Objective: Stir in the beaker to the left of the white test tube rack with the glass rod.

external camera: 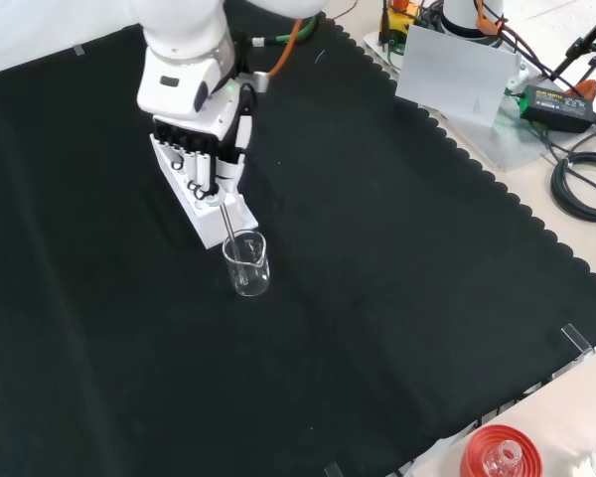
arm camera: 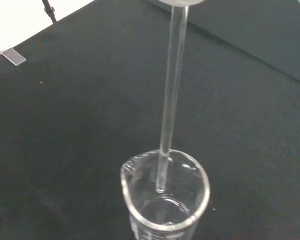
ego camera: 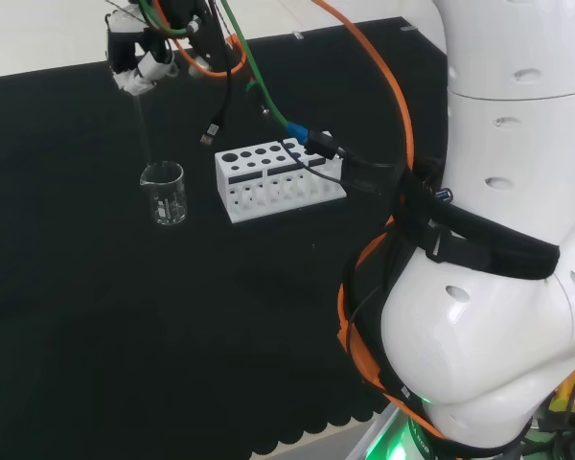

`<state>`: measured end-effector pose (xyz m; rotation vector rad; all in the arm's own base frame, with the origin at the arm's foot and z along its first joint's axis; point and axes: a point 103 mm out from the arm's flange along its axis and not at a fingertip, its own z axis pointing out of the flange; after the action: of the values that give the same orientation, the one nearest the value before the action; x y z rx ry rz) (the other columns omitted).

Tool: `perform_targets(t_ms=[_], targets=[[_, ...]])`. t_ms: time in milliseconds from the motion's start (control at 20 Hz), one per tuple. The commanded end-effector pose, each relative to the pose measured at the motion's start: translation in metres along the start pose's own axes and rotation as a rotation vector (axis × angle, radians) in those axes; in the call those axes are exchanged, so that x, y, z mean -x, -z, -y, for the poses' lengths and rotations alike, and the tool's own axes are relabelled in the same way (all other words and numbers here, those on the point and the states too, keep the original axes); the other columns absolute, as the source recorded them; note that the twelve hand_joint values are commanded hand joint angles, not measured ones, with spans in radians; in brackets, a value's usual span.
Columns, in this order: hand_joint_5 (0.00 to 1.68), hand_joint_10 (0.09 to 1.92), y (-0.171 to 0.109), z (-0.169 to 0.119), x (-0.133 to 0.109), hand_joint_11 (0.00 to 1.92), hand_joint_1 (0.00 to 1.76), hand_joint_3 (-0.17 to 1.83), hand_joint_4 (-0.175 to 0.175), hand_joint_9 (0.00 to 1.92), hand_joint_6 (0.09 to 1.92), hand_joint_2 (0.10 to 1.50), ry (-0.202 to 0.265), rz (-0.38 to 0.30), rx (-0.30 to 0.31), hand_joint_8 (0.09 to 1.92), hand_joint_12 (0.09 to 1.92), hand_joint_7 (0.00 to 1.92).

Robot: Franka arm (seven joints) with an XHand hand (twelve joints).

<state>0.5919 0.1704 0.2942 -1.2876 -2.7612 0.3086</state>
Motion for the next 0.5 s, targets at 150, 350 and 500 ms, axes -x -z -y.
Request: perform_targets(t_ms=[150,350,500], targets=[[1.26,0.46,-0.013,0.019,0.037,1.66,1.22,-0.17,-0.175,1.86,0.57,1.08,-0.062,-0.011,-0.008,0.81,0.76,1.6],[1.26,0.46,-0.013,0.04,0.04,1.66,1.22,-0.17,-0.175,1.86,0.58,1.08,-0.084,-0.018,0.0,0.81,0.76,1.6],[1.26,0.46,-0.014,0.049,0.032,1.66,1.22,-0.17,-0.175,1.86,0.58,1.08,-0.087,-0.013,-0.004,0.81,0.76,1.6]])
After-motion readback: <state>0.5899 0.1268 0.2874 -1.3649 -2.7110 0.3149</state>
